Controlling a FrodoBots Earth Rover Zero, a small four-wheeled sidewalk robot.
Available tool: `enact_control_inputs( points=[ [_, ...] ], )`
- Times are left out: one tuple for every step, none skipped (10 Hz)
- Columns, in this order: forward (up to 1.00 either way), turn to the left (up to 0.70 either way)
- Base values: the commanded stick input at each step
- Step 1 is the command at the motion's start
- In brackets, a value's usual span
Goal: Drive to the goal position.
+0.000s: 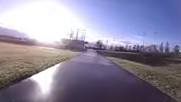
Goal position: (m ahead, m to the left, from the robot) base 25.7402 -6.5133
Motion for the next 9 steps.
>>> enact_control_inputs(
  points=[
    [1.00, -0.01],
    [1.00, -0.09],
    [1.00, -0.15],
    [1.00, -0.18],
    [1.00, -0.14],
    [1.00, -0.06],
    [1.00, -0.02],
    [1.00, 0.00],
    [1.00, 0.00]
  ],
)
